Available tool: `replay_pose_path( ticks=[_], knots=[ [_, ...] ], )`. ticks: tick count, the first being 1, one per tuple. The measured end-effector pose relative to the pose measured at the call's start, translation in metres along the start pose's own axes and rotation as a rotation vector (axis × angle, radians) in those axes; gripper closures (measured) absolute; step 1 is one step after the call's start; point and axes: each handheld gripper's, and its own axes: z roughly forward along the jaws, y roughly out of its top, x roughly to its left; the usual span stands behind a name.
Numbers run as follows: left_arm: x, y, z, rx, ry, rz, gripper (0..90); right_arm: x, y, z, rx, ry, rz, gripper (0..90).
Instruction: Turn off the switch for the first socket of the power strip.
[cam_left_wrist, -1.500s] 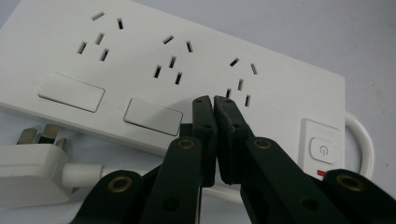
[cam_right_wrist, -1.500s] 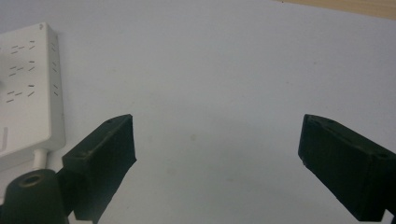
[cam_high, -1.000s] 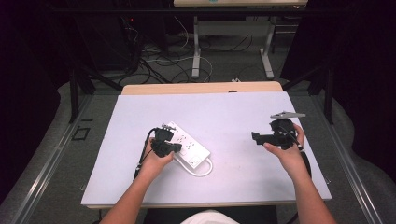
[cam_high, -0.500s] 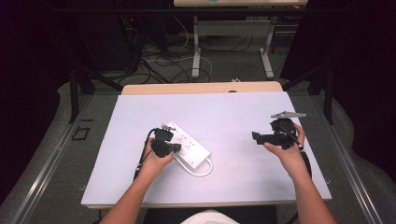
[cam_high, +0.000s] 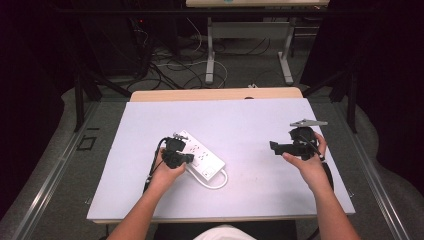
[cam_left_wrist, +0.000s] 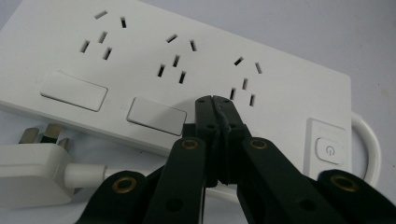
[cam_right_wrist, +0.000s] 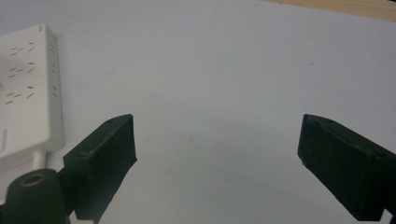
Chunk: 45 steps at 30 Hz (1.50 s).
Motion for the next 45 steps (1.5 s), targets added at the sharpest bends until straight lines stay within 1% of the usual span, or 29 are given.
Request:
replay_pose_path(
  ticks=[2,4,5,6,7,8,9,10,13,14,16,17,18,19,20,21,23,24,28,30,31,32,33,34,36,38,40,41,45],
  knots=[
    [0.000,0.000,-0.001,0.009,0.000,0.018,90.0,0.000,0.000,0.000,0.000,0.001,-0.003,10.6],
    [-0.001,0.001,0.000,0.001,0.012,0.022,90.0,0.000,0.000,0.000,0.001,0.002,-0.005,10.6],
    [-0.002,0.001,-0.001,0.008,0.015,0.010,90.0,0.000,0.000,0.000,-0.003,0.001,0.001,10.6],
    [-0.002,0.000,-0.001,-0.003,0.022,0.015,90.0,0.000,0.000,0.001,-0.003,0.001,0.000,10.6],
    [-0.001,0.001,-0.003,0.006,0.012,0.019,90.0,0.000,0.000,0.001,-0.003,0.001,0.000,10.6],
    [-0.002,0.001,-0.002,-0.012,0.024,0.016,89.9,0.000,0.000,0.001,-0.003,0.001,-0.004,10.6],
    [-0.003,0.001,-0.003,-0.016,0.018,0.006,89.9,0.000,0.000,0.001,-0.001,0.001,0.001,10.6],
    [-0.002,0.002,-0.005,-0.007,0.010,0.015,89.8,0.000,0.000,0.001,0.000,0.002,0.001,10.6],
    [-0.003,0.002,-0.009,-0.015,0.007,0.027,88.1,0.001,0.000,0.001,0.000,0.002,0.001,10.6],
    [-0.005,0.002,-0.009,-0.029,0.016,0.024,87.5,0.001,-0.001,0.001,0.000,0.002,0.002,10.7],
    [-0.006,0.002,-0.011,-0.031,0.014,0.041,86.5,0.001,-0.001,0.001,-0.001,0.002,-0.004,11.0],
    [-0.007,0.002,-0.012,-0.039,0.022,0.047,86.1,0.001,-0.001,0.001,0.001,0.003,-0.002,11.0],
    [-0.008,0.002,-0.012,-0.040,0.016,0.042,85.7,0.001,-0.001,0.001,0.001,0.004,-0.004,11.0],
    [-0.008,0.002,-0.013,-0.049,0.019,0.050,85.1,0.001,-0.001,0.001,0.002,0.003,-0.003,11.0],
    [-0.008,0.003,-0.014,-0.043,0.013,0.051,84.6,0.001,-0.001,0.001,0.001,0.003,-0.003,11.0],
    [-0.008,0.003,-0.015,-0.048,0.014,0.066,84.2,0.001,-0.001,0.001,0.002,0.003,-0.003,11.0],
    [-0.009,0.003,-0.017,-0.046,0.010,0.060,83.1,0.001,-0.001,0.001,0.004,0.004,-0.005,11.1],
    [-0.009,0.003,-0.017,-0.058,0.016,0.062,82.5,0.001,-0.001,0.001,0.004,0.004,-0.006,11.1],
    [-0.010,0.003,-0.020,-0.062,0.009,0.060,80.7,0.001,-0.001,0.001,0.001,0.004,-0.004,11.1],
    [-0.009,0.003,-0.020,-0.076,0.013,0.062,79.5,0.002,-0.001,0.001,0.003,0.005,-0.004,11.1],
    [-0.009,0.003,-0.022,-0.068,0.009,0.054,78.5,0.002,-0.001,0.001,0.004,0.005,-0.002,11.1],
    [-0.010,0.003,-0.022,-0.080,0.017,0.052,77.8,0.002,-0.001,0.001,0.004,0.005,-0.002,11.2],
    [-0.010,0.003,-0.022,-0.084,0.012,0.046,76.7,0.002,-0.001,0.001,0.004,0.005,-0.002,11.2],
    [-0.009,0.003,-0.023,-0.084,0.010,0.052,75.2,0.002,-0.001,0.001,0.002,0.005,-0.004,11.2],
    [-0.008,0.003,-0.025,-0.091,0.006,0.050,73.4,0.002,-0.002,0.001,0.003,0.004,-0.005,11.3],
    [-0.008,0.003,-0.027,-0.096,0.009,0.048,72.4,0.001,-0.002,0.001,0.002,0.004,-0.009,11.3],
    [-0.008,0.003,-0.029,-0.105,0.013,0.036,70.9,0.001,-0.002,0.001,0.002,0.004,-0.009,11.4],
    [-0.008,0.004,-0.030,-0.106,0.013,0.047,70.2,0.001,-0.002,0.000,0.003,0.003,-0.010,11.3],
    [-0.008,0.004,-0.033,-0.112,0.010,0.041,66.2,0.001,-0.002,-0.001,-0.001,0.002,-0.012,11.4]
  ],
)
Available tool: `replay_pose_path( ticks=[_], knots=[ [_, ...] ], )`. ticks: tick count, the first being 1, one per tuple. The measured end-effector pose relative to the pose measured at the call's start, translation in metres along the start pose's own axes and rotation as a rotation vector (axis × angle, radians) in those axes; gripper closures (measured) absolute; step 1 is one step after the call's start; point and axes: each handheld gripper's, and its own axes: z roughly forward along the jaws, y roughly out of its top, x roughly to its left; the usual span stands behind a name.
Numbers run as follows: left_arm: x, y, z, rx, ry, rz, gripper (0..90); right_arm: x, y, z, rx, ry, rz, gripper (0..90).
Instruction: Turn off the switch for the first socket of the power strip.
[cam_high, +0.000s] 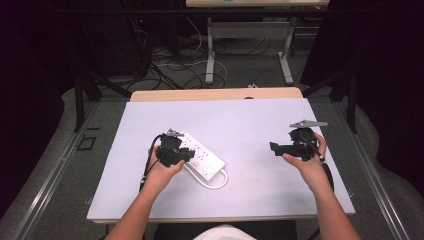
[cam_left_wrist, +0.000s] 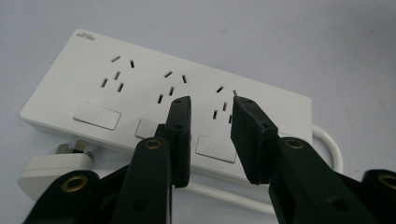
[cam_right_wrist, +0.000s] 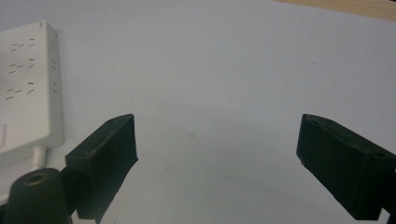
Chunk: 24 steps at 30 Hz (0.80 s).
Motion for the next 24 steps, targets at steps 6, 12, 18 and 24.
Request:
replay_pose_path(
  ticks=[6,12,18,24],
  knots=[
    [0.002,0.001,-0.005,-0.022,0.005,0.000,57.0,0.000,0.000,-0.001,0.001,-0.002,-0.001,11.4],
    [0.006,0.002,-0.008,-0.052,-0.007,-0.008,45.1,0.001,0.000,-0.001,0.002,-0.001,0.004,11.5],
    [0.011,0.003,-0.018,-0.068,0.017,0.015,36.0,0.000,0.000,-0.003,0.002,-0.005,-0.002,11.6],
    [0.018,0.004,-0.030,-0.105,0.050,0.013,31.4,0.000,0.000,-0.002,0.001,-0.003,-0.002,11.6]
  ],
)
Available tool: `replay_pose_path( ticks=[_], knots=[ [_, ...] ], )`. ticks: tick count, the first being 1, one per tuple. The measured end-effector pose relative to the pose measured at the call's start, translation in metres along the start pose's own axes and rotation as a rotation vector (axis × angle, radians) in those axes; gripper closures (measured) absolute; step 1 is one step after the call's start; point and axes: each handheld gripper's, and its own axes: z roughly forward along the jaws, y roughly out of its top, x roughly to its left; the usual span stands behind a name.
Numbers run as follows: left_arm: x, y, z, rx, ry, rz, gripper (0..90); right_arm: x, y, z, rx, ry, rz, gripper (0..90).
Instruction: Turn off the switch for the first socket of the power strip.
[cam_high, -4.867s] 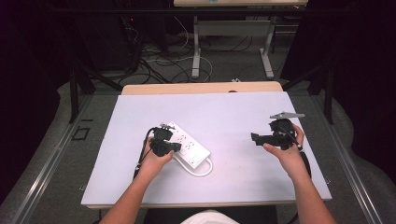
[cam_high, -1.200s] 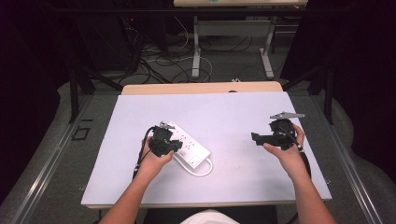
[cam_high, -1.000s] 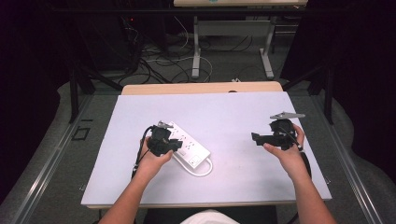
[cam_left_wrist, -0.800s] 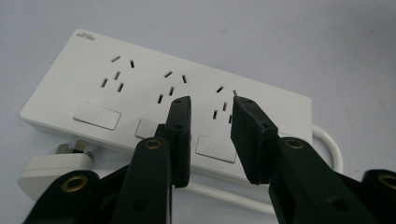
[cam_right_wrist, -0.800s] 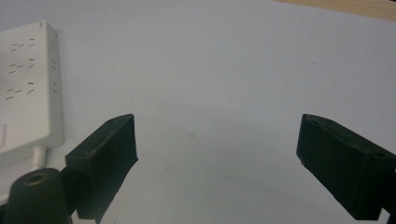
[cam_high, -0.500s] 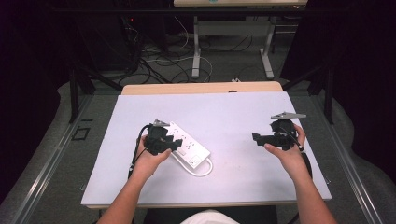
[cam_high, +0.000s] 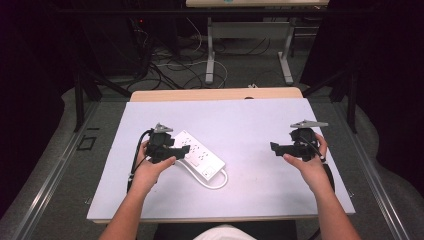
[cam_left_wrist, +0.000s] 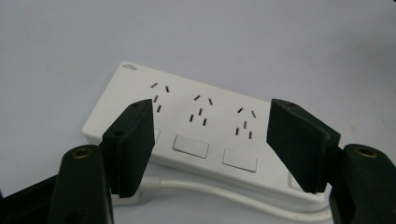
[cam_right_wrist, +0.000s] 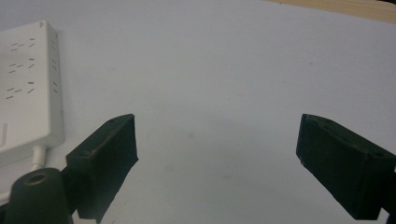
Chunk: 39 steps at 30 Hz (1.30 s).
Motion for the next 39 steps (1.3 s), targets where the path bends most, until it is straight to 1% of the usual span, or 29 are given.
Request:
replay_pose_path(
  ticks=[2,6,8,10,12,13,14,15,18,20,24,27,30,31,32,36,39],
  knots=[
    [0.003,0.001,-0.004,-0.018,0.002,-0.006,29.4,0.000,0.000,0.000,0.001,0.000,-0.001,11.6],
    [0.011,0.001,-0.012,-0.028,0.009,-0.023,28.4,0.000,0.000,0.000,0.000,0.000,0.000,11.7],
    [0.015,0.000,-0.016,-0.035,0.007,-0.055,26.6,0.000,0.000,0.000,-0.001,0.001,0.001,11.7],
    [0.020,-0.001,-0.018,-0.050,0.008,-0.072,21.9,0.000,0.000,-0.001,-0.003,0.000,0.003,11.6],
    [0.024,-0.002,-0.021,-0.055,0.015,-0.077,17.5,0.001,0.000,-0.001,-0.003,0.005,0.009,11.7],
    [0.025,-0.002,-0.023,-0.062,0.020,-0.085,15.8,0.001,0.000,-0.001,-0.002,0.002,0.008,11.7],
    [0.027,-0.002,-0.024,-0.062,0.026,-0.082,15.8,0.001,0.000,-0.001,-0.004,0.002,0.008,11.7],
    [0.028,-0.003,-0.025,-0.067,0.030,-0.089,14.5,0.001,0.000,-0.001,-0.004,0.002,0.009,11.7],
    [0.034,-0.004,-0.029,-0.073,0.036,-0.097,4.5,0.000,0.000,-0.001,-0.004,0.005,0.009,11.7],
    [0.037,-0.005,-0.032,-0.076,0.031,-0.109,0.7,0.000,0.000,-0.001,-0.006,0.002,0.002,11.7],
    [0.043,-0.008,-0.037,-0.094,0.036,-0.110,0.4,0.000,0.000,-0.001,-0.007,0.005,0.005,11.7],
    [0.048,-0.010,-0.040,-0.117,0.038,-0.130,0.4,-0.001,0.000,-0.001,-0.004,0.003,0.006,11.7],
    [0.053,-0.012,-0.042,-0.125,0.033,-0.128,0.4,-0.002,0.000,-0.002,-0.007,0.001,0.005,11.7],
    [0.055,-0.013,-0.043,-0.121,0.030,-0.123,0.4,-0.002,0.000,-0.002,-0.008,0.002,0.006,11.7],
    [0.057,-0.013,-0.043,-0.120,0.032,-0.129,0.7,-0.002,0.000,-0.002,-0.009,0.002,0.010,11.7],
    [0.065,-0.017,-0.045,-0.108,0.055,-0.129,1.2,-0.003,0.000,-0.003,-0.011,0.000,0.015,11.7],
    [0.071,-0.021,-0.047,-0.113,0.074,-0.148,1.2,-0.005,0.000,-0.003,-0.012,-0.002,0.015,11.7]
  ],
)
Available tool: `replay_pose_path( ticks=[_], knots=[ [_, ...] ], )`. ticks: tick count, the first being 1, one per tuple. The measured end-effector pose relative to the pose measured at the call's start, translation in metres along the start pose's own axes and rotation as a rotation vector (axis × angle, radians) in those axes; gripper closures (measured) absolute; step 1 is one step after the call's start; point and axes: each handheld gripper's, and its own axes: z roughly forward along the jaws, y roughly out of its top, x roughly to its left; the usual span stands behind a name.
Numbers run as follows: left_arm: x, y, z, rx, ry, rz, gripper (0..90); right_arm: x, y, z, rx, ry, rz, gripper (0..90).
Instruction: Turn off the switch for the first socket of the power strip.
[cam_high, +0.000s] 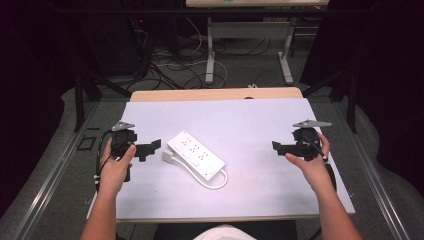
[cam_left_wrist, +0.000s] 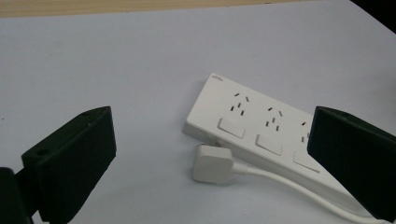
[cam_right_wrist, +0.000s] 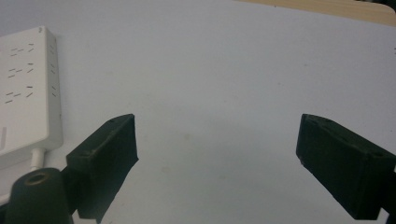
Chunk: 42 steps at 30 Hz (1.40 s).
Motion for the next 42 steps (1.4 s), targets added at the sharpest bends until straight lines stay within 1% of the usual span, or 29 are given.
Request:
replay_pose_path(
  ticks=[2,3,8,9,10,11,12,13,14,16,18,19,20,21,23,25,26,27,29,31,33,34,36,37,38,39,42],
  knots=[
    [0.005,-0.001,-0.002,-0.004,0.014,-0.009,1.3,-0.001,0.000,0.000,-0.002,-0.002,0.000,11.7],
    [0.007,-0.002,-0.002,-0.014,0.025,-0.012,1.4,-0.001,0.000,0.000,-0.002,-0.002,0.004,11.8],
    [0.016,-0.005,-0.004,-0.026,0.044,-0.033,2.1,-0.003,0.000,-0.001,-0.004,-0.004,0.005,11.8],
    [0.017,-0.005,-0.004,-0.021,0.047,-0.034,2.1,-0.004,0.000,0.000,-0.007,-0.007,0.002,11.9],
    [0.019,-0.006,-0.004,-0.028,0.055,-0.030,2.1,-0.004,-0.001,0.000,-0.007,-0.004,0.008,11.8],
    [0.020,-0.006,-0.004,-0.024,0.058,-0.030,2.1,-0.005,-0.001,0.000,-0.004,-0.008,0.008,11.8],
    [0.022,-0.007,-0.004,-0.032,0.062,-0.033,2.1,-0.006,-0.001,0.001,-0.006,-0.010,0.011,11.8],
    [0.023,-0.007,-0.005,-0.024,0.065,-0.037,2.1,-0.007,-0.002,0.001,-0.005,-0.014,0.012,11.8],
    [0.025,-0.008,-0.004,-0.035,0.069,-0.040,2.1,-0.008,-0.002,0.002,-0.010,-0.013,0.018,11.8],
    [0.028,-0.009,-0.004,-0.029,0.073,-0.048,2.1,-0.011,-0.003,0.002,-0.010,-0.017,0.019,11.8],
    [0.031,-0.011,-0.004,-0.037,0.081,-0.058,2.1,-0.013,-0.004,0.002,-0.016,-0.024,0.022,11.8],
    [0.033,-0.011,-0.005,-0.025,0.081,-0.058,2.1,-0.014,-0.004,0.002,-0.022,-0.028,0.024,11.8],
    [0.034,-0.012,-0.004,-0.035,0.084,-0.071,2.1,-0.016,-0.005,0.002,-0.019,-0.032,0.024,11.8],
    [0.036,-0.012,-0.005,-0.026,0.083,-0.073,2.1,-0.019,-0.006,0.003,-0.025,-0.038,0.026,11.8],
    [0.038,-0.014,-0.004,-0.039,0.089,-0.084,2.1,-0.023,-0.007,0.004,-0.032,-0.048,0.040,11.8],
    [0.041,-0.015,-0.003,-0.039,0.096,-0.087,2.1,-0.027,-0.009,0.004,-0.027,-0.050,0.053,11.8],
    [0.042,-0.016,-0.004,-0.028,0.094,-0.086,2.1,-0.029,-0.010,0.005,-0.026,-0.052,0.060,11.8],
    [0.043,-0.017,-0.002,-0.043,0.101,-0.094,2.1,-0.031,-0.011,0.005,-0.024,-0.050,0.066,11.8],
    [0.046,-0.019,0.000,-0.056,0.113,-0.101,2.1,-0.034,-0.012,0.005,-0.022,-0.059,0.070,11.8],
    [0.049,-0.022,0.001,-0.056,0.121,-0.112,2.1,-0.036,-0.013,0.006,-0.026,-0.058,0.081,11.8],
    [0.051,-0.024,0.002,-0.053,0.124,-0.122,2.1,-0.038,-0.014,0.007,-0.028,-0.062,0.083,11.8],
    [0.052,-0.025,0.003,-0.059,0.128,-0.132,2.1,-0.039,-0.015,0.007,-0.027,-0.070,0.085,11.8],
    [0.054,-0.027,0.005,-0.062,0.124,-0.139,2.2,-0.042,-0.017,0.009,-0.038,-0.076,0.087,11.8],
    [0.055,-0.028,0.005,-0.052,0.120,-0.141,2.2,-0.043,-0.018,0.009,-0.039,-0.075,0.089,11.8],
    [0.055,-0.030,0.007,-0.059,0.118,-0.147,2.2,-0.045,-0.019,0.010,-0.045,-0.081,0.085,11.8],
    [0.056,-0.031,0.008,-0.059,0.115,-0.152,2.2,-0.045,-0.020,0.011,-0.049,-0.082,0.092,11.8],
    [0.057,-0.033,0.010,-0.038,0.108,-0.146,2.4,-0.048,-0.023,0.013,-0.050,-0.085,0.102,11.8]
  ],
)
